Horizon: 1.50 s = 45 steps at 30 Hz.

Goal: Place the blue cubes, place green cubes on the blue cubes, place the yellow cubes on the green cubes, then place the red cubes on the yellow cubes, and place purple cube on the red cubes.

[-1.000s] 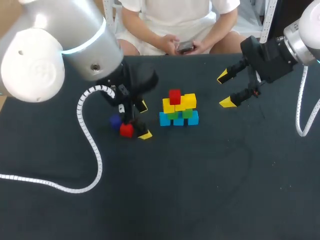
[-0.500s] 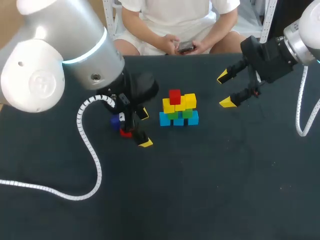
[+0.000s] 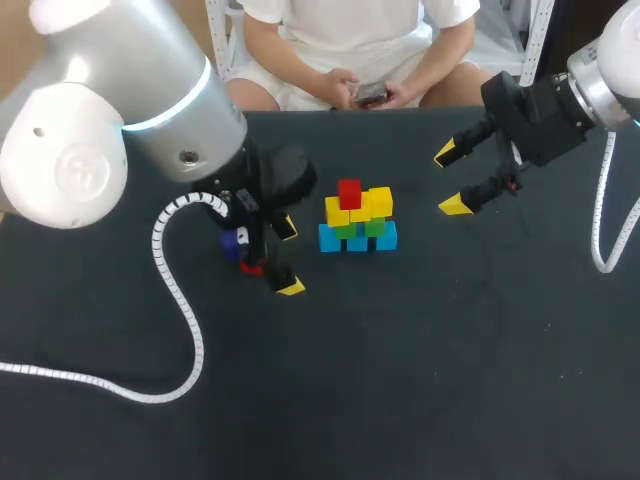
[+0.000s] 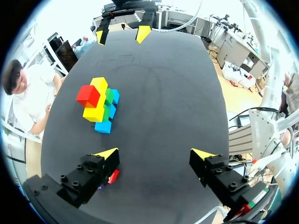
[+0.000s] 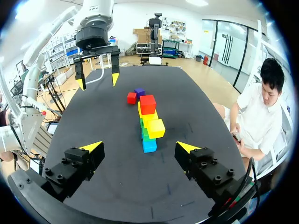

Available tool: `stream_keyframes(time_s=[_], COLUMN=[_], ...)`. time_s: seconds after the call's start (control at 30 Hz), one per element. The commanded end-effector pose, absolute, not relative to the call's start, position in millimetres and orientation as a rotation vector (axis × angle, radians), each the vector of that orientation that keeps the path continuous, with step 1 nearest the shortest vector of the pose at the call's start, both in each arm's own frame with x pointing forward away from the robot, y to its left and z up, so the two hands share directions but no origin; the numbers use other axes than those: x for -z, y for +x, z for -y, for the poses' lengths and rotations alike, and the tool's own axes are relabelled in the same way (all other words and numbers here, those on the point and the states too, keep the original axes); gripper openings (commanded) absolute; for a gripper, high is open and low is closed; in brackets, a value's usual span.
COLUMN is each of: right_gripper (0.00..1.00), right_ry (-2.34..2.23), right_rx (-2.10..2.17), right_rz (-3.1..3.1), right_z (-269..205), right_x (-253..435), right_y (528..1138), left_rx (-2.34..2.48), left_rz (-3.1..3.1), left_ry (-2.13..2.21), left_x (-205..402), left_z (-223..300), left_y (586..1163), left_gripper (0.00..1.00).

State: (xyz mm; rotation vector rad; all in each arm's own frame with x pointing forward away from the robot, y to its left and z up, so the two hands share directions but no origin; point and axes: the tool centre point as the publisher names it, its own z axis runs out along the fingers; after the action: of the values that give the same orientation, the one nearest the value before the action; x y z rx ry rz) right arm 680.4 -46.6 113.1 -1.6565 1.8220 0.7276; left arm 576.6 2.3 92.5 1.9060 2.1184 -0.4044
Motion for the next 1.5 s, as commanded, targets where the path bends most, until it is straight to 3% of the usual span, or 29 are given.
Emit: stream_keyframes(time_s=[0.03, 0.5, 1.5], right_gripper=[1.0, 1.0, 1.0], right_ry=[-1.654, -1.654, -1.654], right_rx=[-0.725, -0.725, -0.725], right_rz=[-1.821, -1.821, -1.821], right_z=[47, 47, 47], right_x=[-113, -113, -113], right_y=[679, 679, 679], left_rx=[0.399, 0.268, 0.266], left_rz=[-2.104, -2.202, -2.114], left_ry=[1.979, 2.129, 2.204], left_x=[-94, -67, -29], left_z=[0, -54, -61], left_y=[578, 588, 637], left_gripper=[1.0, 1.0, 1.0])
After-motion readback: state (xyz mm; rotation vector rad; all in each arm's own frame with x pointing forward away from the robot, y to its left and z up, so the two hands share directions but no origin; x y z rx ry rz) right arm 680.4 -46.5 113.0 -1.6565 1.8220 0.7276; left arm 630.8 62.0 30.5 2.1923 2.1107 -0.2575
